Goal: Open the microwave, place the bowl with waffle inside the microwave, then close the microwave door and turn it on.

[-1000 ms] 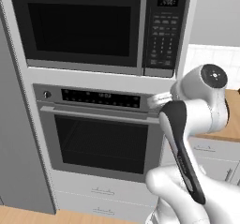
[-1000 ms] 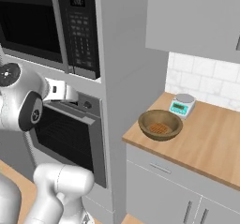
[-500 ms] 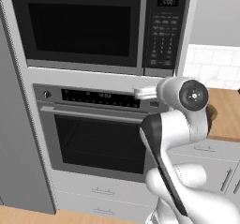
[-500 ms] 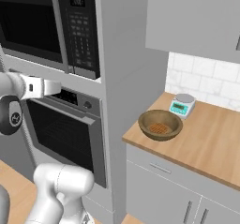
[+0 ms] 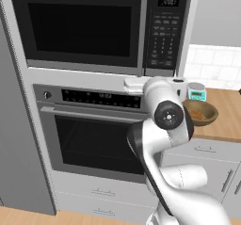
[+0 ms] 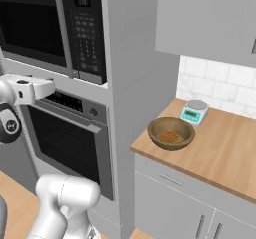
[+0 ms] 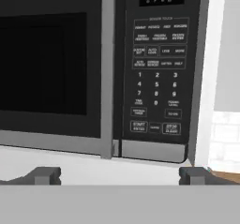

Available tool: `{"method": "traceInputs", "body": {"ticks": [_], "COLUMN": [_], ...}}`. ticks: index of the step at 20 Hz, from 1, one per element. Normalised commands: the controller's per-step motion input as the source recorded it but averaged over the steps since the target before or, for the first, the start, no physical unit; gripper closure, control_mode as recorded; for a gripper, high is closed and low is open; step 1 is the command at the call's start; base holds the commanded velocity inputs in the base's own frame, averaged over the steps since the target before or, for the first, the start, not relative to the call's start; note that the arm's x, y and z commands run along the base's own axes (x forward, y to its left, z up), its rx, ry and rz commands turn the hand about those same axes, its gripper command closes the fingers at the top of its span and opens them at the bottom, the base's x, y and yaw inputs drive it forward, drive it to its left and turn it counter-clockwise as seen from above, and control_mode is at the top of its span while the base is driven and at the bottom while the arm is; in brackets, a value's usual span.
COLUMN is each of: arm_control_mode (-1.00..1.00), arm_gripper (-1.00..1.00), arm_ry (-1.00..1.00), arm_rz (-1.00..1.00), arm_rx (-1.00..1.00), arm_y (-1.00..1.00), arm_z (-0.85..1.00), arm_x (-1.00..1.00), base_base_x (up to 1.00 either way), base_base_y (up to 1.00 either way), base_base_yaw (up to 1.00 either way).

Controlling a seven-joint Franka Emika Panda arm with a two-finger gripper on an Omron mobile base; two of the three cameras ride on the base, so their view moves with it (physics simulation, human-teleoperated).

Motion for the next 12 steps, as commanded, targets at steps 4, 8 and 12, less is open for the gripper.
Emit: {"method": "traceInputs", "body": {"ticks": [4, 8, 12], "arm_control_mode": [-1.0, -1.0, -1.0], "arm_gripper": [-1.0, -1.0, -1.0], "arm_ry": [-0.14, -0.09, -0.05], "arm_rz": [0.0, 0.0, 0.0], "arm_rx": [0.0, 0.01, 0.0], "arm_y": [0.0, 0.0, 0.0], "arm_z": [0.11, 0.1, 0.09], "arm_x": [0.35, 0.43, 0.46], "base_base_x": [0.0, 0.0, 0.0], "base_base_y": [0.0, 0.0, 0.0], "base_base_yaw": [0.0, 0.0, 0.0]}}
